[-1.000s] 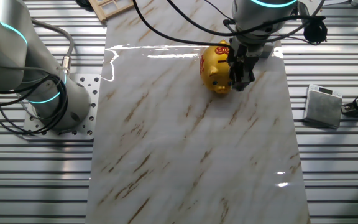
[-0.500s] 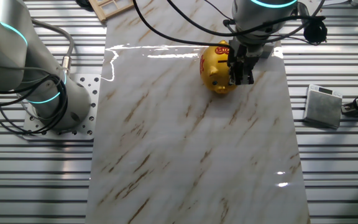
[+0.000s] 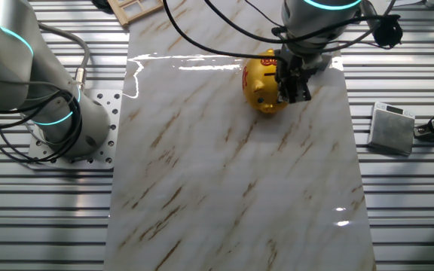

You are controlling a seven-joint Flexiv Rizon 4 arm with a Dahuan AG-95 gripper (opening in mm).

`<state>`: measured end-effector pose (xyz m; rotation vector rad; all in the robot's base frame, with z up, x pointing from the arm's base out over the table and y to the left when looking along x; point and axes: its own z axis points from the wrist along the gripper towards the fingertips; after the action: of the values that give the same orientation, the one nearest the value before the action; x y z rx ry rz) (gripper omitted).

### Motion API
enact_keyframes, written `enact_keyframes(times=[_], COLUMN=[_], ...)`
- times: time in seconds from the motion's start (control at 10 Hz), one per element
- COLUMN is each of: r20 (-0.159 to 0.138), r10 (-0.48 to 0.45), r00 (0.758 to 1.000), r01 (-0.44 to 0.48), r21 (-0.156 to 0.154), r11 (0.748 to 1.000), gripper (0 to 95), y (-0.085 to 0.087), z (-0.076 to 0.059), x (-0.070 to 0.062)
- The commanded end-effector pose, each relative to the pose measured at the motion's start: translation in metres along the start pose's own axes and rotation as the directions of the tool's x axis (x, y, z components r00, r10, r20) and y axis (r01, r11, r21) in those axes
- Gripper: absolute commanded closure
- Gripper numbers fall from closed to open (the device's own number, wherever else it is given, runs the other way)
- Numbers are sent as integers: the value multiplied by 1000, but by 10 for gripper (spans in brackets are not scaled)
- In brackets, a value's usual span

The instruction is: Drop coins into a piggy bank

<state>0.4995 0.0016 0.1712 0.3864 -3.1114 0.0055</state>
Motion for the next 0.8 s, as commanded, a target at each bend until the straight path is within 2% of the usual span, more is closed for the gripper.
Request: enact_keyframes(times=[0.1, 0.4, 0.6, 0.8], r20=[2, -1, -24, -22], r10=[-32, 14, 51, 47], r00=[999, 1000, 998, 999], r01=[32, -14, -52, -48], r21=[-3, -10, -6, -19], r11=[999, 1000, 999, 999], gripper=[950, 950, 950, 950], y=[0, 0, 0, 0], z=[0, 0, 0, 0], x=[0, 0, 0, 0])
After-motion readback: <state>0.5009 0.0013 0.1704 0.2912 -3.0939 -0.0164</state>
